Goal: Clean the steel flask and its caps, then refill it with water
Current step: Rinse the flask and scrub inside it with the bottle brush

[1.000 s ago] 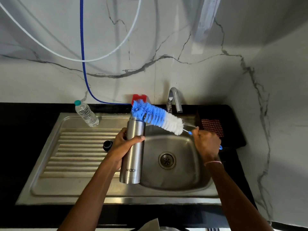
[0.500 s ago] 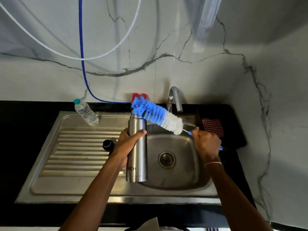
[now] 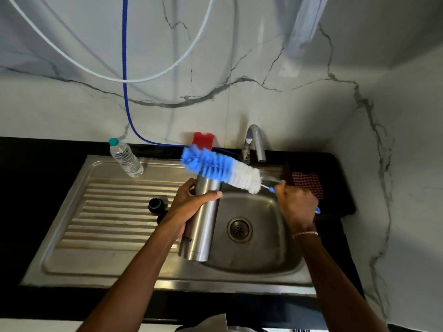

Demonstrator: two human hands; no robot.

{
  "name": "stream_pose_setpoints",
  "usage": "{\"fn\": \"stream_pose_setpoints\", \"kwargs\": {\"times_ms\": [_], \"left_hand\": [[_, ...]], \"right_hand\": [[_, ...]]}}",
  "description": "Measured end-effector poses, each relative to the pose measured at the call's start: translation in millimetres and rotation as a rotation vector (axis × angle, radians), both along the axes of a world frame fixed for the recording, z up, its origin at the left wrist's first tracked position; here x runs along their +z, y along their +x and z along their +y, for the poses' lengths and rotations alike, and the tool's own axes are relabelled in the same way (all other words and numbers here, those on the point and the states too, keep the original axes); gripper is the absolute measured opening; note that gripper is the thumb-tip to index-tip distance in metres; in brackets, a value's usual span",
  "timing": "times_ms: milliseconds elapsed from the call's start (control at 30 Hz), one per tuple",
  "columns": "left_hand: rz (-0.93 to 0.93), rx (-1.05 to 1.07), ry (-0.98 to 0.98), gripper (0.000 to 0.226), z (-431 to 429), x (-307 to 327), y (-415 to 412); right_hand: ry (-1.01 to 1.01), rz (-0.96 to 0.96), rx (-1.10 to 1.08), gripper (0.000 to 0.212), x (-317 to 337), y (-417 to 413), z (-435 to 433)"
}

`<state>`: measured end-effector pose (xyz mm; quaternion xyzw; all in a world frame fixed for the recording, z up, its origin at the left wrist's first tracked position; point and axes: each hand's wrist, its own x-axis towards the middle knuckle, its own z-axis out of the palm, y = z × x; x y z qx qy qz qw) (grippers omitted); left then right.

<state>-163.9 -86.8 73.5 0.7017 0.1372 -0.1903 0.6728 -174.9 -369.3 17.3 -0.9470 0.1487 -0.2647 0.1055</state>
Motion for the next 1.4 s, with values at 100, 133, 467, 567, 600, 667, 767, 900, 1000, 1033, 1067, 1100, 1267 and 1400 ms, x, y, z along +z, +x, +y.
{"fn": "stream_pose_setpoints", "kwargs": {"times_ms": [100,133,467,567,600,667,767,900,1000,1033,1067,1100,1267,1400], "left_hand": [[-0.051,-0.058,0.040,0.026,-15.0,2.8,-4.6],[-0.056,-0.063,0.043,0.022,-16.2,3.6,-5.3],[0.003,-0.012,-0.064,0.074,-3.9,-1.1,0.7],[-0.058,-0.008,-0.025,0.054,-16.9,0.1,-0.7],[-0.071,0.006,-0.023,0.049,-17.3,-0.1,-0.9],[-0.077,0.050,-0.043,0.045,-11.1,0.5,-1.5],[-0.014,0.093,-0.106,0.040,4.8,0.9,-1.2],[-0.010,-0.023,-0.043,0.042,4.6,0.3,-0.9],[-0.045,-0.108,0.040,0.061,-11.4,-0.8,-2.8],[-0.046,-0.101,0.057,0.069,-14.6,0.8,-3.1],[-0.053,-0.078,0.060,0.074,-15.1,0.4,-2.2],[-0.061,-0.043,0.042,0.074,-13.2,0.9,-1.5],[-0.061,0.085,-0.057,0.058,10.9,6.9,-1.7],[-0.041,-0.059,0.014,0.033,-3.0,6.6,-1.6]], "right_hand": [[-0.003,-0.077,0.068,0.054,22.3,20.3,37.3],[-0.002,-0.073,0.085,0.054,26.7,23.8,42.3],[0.027,-0.083,0.023,0.048,8.3,1.6,18.0],[0.066,-0.075,0.013,0.050,18.7,17.8,45.6],[0.076,-0.064,0.019,0.050,21.3,20.2,47.8],[0.067,-0.061,0.022,0.050,18.7,16.6,38.6],[0.148,-0.034,-0.054,0.054,5.5,-3.5,11.6],[0.161,-0.032,-0.056,0.052,1.7,-7.8,13.7],[0.112,-0.066,0.046,0.048,18.1,13.5,44.1],[0.117,-0.069,0.076,0.048,24.0,18.6,50.0],[0.123,-0.066,0.089,0.049,28.4,21.2,50.8],[0.098,-0.074,0.092,0.049,28.8,20.8,45.9],[0.155,0.002,-0.079,0.054,8.1,-5.5,4.5],[0.148,-0.072,-0.017,0.053,18.9,7.6,28.7]]}}
